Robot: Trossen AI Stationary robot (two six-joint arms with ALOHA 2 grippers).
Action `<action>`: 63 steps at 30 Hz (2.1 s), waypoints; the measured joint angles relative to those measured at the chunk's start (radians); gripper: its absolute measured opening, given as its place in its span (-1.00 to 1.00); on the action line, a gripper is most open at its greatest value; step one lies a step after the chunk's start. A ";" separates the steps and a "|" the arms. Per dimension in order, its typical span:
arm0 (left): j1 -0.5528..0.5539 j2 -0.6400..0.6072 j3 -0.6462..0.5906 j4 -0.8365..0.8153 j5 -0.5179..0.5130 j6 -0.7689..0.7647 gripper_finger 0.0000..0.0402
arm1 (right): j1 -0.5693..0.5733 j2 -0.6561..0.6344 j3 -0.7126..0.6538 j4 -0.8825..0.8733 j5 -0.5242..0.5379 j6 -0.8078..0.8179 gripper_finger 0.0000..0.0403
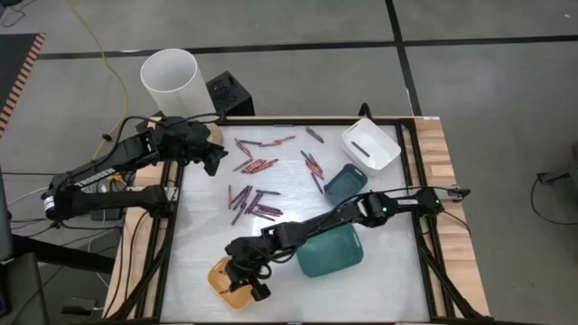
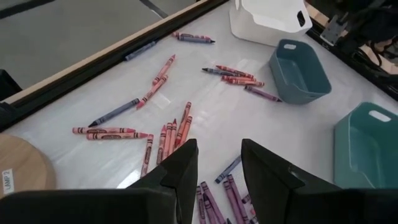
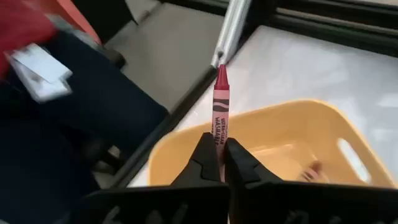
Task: Sort crayons
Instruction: Put the red crayon into the yellow bin, then put the pink crayon into the dark blue bin
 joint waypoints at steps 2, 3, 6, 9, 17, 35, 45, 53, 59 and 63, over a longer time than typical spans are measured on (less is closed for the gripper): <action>0.000 0.000 0.000 0.000 0.000 0.000 -0.44 | -0.007 0.001 0.000 -0.009 -0.019 0.006 -1.00; 0.000 0.000 0.000 0.000 0.000 0.000 -0.44 | -0.011 0.001 0.000 -0.002 -0.033 0.010 -1.00; 0.000 0.000 0.000 -0.002 0.000 0.000 -0.44 | -0.021 0.000 0.001 -0.001 -0.041 0.049 -0.99; 0.000 0.000 0.000 -0.002 0.000 0.000 -0.44 | -0.031 0.001 0.001 -0.015 -0.058 0.066 -0.92; 0.000 0.000 0.000 -0.002 0.000 0.000 -0.44 | -0.040 0.001 0.001 -0.024 -0.058 0.068 -0.68; 0.000 0.000 0.000 -0.002 0.000 0.024 -0.44 | -0.116 -0.035 0.001 -0.207 0.052 0.076 -0.67; 0.000 0.000 0.000 -0.003 0.000 0.069 -0.44 | -0.256 -0.071 0.001 -0.602 0.058 0.049 -0.67; 0.000 0.000 0.000 -0.003 0.000 0.104 -0.44 | -0.393 -0.087 0.001 -0.789 0.170 -0.016 -0.67; 0.000 0.000 0.000 -0.003 0.000 0.114 -0.44 | -0.501 -0.099 0.001 -0.796 0.241 -0.048 -0.67; 0.000 0.000 0.000 -0.003 0.000 0.121 -0.44 | -0.567 -0.100 0.001 -0.773 0.241 -0.078 -0.67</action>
